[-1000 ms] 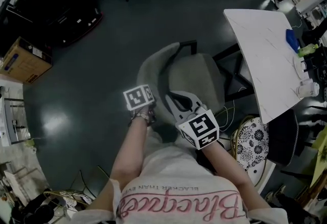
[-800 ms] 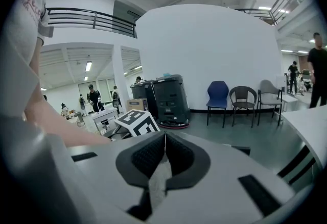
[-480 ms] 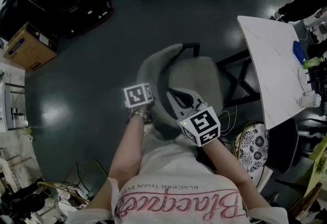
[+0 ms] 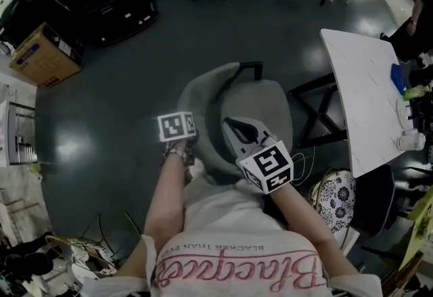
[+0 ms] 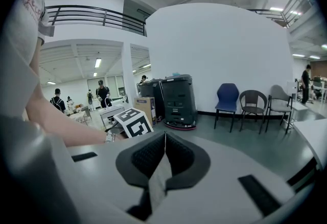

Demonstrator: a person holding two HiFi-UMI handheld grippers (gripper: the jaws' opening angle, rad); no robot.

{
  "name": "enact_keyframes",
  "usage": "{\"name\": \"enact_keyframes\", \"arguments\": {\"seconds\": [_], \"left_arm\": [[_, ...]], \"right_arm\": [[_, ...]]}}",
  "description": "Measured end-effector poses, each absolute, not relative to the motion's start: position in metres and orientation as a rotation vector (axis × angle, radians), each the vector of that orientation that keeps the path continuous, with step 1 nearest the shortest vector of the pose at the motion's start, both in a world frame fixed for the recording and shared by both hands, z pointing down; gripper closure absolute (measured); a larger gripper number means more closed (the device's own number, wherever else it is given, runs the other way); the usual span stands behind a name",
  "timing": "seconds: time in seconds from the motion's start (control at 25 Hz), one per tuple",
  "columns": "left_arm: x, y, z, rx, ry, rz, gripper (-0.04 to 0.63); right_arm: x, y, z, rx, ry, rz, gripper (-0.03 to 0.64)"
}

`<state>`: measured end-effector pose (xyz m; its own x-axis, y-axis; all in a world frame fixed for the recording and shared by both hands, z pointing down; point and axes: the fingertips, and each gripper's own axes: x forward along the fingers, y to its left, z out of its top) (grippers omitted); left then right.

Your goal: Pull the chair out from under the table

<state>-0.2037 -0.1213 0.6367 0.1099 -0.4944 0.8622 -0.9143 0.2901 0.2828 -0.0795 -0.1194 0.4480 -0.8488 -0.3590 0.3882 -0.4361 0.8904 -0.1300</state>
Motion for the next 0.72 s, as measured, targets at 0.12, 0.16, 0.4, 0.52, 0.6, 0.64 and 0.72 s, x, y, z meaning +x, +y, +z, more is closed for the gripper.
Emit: {"name": "enact_keyframes", "arguments": {"seconds": [0.12, 0.16, 0.4, 0.52, 0.6, 0.64, 0.72], "left_arm": [[-0.203, -0.121, 0.633, 1.367, -1.546, 0.543, 0.501], [-0.203, -0.120, 0.631, 1.378, -1.558, 0.555, 0.496], [-0.208, -0.124, 0.584, 1.514, -1.641, 0.465, 0.462], [-0.209, -0.130, 0.554, 1.620, -1.673, 0.386, 0.411], [-0.208, -0.133, 0.535, 1.688, -1.692, 0.347, 0.399], [-0.205, -0.135, 0.525, 1.730, -1.701, 0.327, 0.393], [-0.195, -0.139, 0.498, 1.842, -1.720, 0.274, 0.390]], "right_arm": [[-0.074, -0.120, 0.447, 0.590, -2.696, 0.292, 0.612], [-0.072, -0.120, 0.446, 0.591, -2.695, 0.288, 0.612], [-0.062, -0.120, 0.441, 0.599, -2.696, 0.255, 0.612], [-0.060, -0.119, 0.437, 0.593, -2.701, 0.233, 0.612], [-0.060, -0.118, 0.432, 0.585, -2.715, 0.209, 0.612], [-0.060, -0.118, 0.429, 0.581, -2.726, 0.198, 0.612], [-0.061, -0.117, 0.422, 0.570, -2.755, 0.181, 0.612]]}}
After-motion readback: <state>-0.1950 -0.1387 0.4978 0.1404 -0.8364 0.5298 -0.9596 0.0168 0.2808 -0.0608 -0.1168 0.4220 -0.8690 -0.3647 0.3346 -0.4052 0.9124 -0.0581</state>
